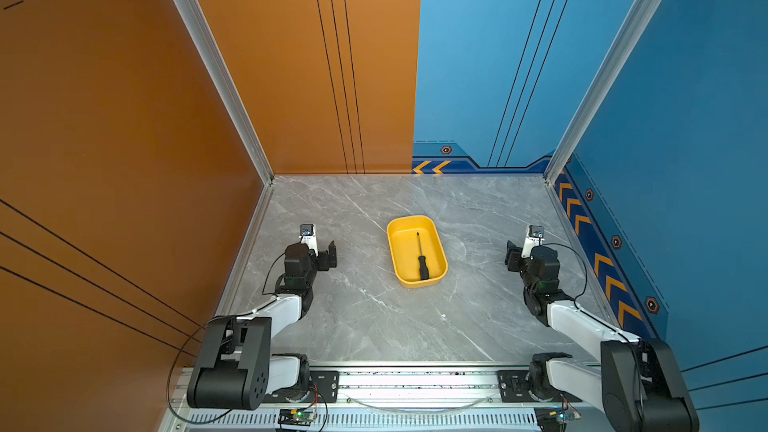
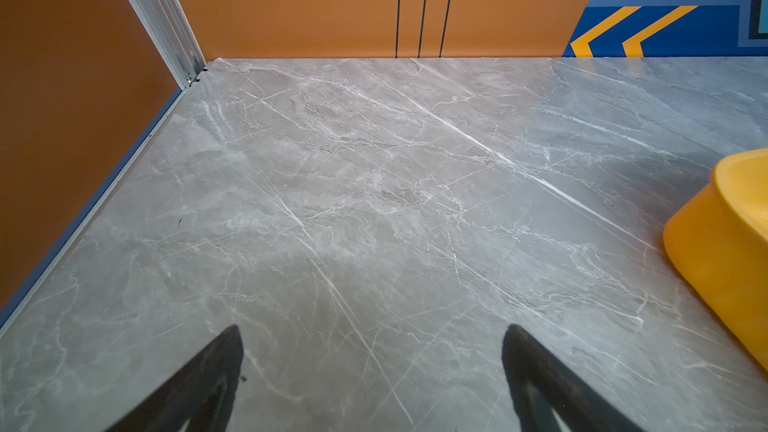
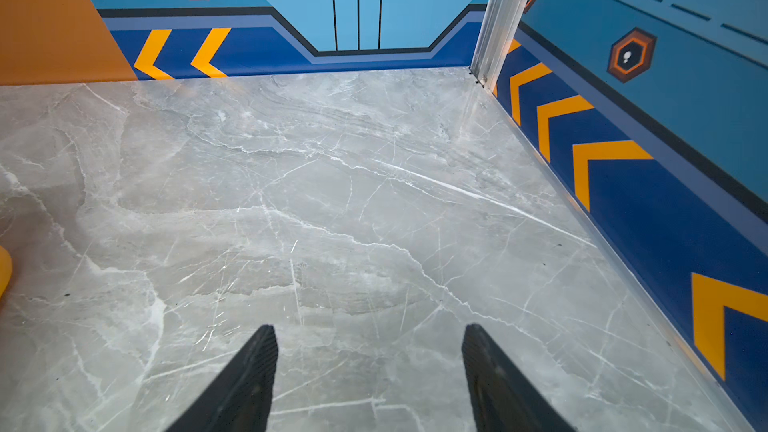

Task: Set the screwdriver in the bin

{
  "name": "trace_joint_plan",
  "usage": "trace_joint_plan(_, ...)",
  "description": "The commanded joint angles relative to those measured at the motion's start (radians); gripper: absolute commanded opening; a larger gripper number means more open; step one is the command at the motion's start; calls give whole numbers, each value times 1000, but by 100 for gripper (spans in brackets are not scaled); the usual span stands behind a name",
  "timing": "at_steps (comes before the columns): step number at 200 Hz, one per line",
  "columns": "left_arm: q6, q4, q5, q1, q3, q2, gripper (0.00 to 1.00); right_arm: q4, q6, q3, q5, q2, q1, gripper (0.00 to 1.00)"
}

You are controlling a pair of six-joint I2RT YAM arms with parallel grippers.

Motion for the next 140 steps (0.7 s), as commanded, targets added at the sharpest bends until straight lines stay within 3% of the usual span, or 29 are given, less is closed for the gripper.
trace_joint_plan(1, 21, 104, 32, 15, 1, 44, 98, 146, 19, -13, -17, 72, -6, 69)
trace_joint_plan(61, 29, 359, 36, 25, -53, 186, 98, 287, 6, 0, -26, 190, -7, 69)
trace_joint_plan(140, 30, 356, 35, 24, -21, 244, 98, 407, -1, 16, -22, 351, -6, 69)
